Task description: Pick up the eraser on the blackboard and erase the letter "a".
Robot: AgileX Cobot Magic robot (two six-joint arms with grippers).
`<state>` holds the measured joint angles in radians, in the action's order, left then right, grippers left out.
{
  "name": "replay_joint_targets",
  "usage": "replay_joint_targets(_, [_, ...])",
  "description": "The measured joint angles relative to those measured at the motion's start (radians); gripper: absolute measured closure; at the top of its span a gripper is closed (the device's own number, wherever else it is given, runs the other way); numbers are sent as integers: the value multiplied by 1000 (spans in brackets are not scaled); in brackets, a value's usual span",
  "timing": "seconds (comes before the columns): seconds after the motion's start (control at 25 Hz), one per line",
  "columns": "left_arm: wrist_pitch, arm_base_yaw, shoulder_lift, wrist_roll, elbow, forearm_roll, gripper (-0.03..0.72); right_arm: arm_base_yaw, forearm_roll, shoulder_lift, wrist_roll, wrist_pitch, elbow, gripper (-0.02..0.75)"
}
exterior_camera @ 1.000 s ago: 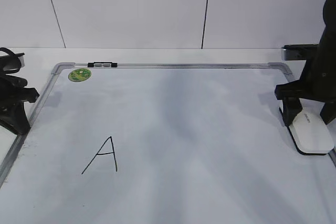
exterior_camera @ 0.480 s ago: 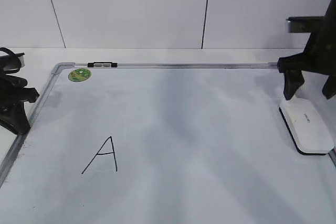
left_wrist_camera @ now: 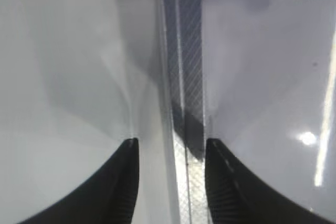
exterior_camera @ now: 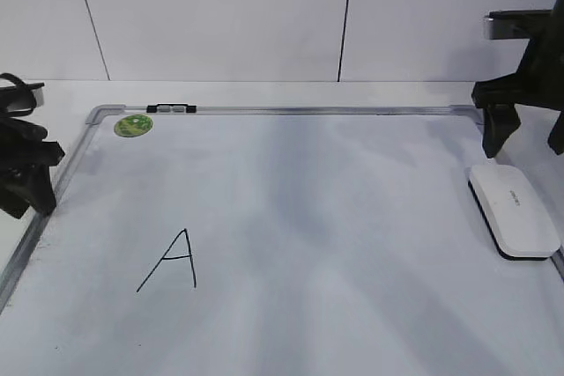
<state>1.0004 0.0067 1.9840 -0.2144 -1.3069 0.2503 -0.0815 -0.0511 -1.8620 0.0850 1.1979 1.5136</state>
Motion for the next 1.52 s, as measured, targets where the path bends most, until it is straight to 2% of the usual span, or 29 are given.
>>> replay_joint_targets(0.2, [113, 0, -7, 0, -129, 2, 360, 0, 0, 3, -6, 18, 0, 73])
replay_joint_targets(0.36, [166, 0, -62, 0, -183, 2, 360, 0, 0, 32, -9, 19, 0, 80])
replay_joint_targets(0.96, [218, 0, -283, 21, -186, 2, 359, 0, 5, 264, -10, 29, -18, 103])
replay_joint_targets(1.12, [221, 0, -369, 25, -128, 22, 360, 0, 15, 351, -11, 30, -107, 104])
replay_joint_targets(1.52, [231, -2, -694, 28, 182, 28, 361, 0, 23, 692, -21, 34, -456, 108])
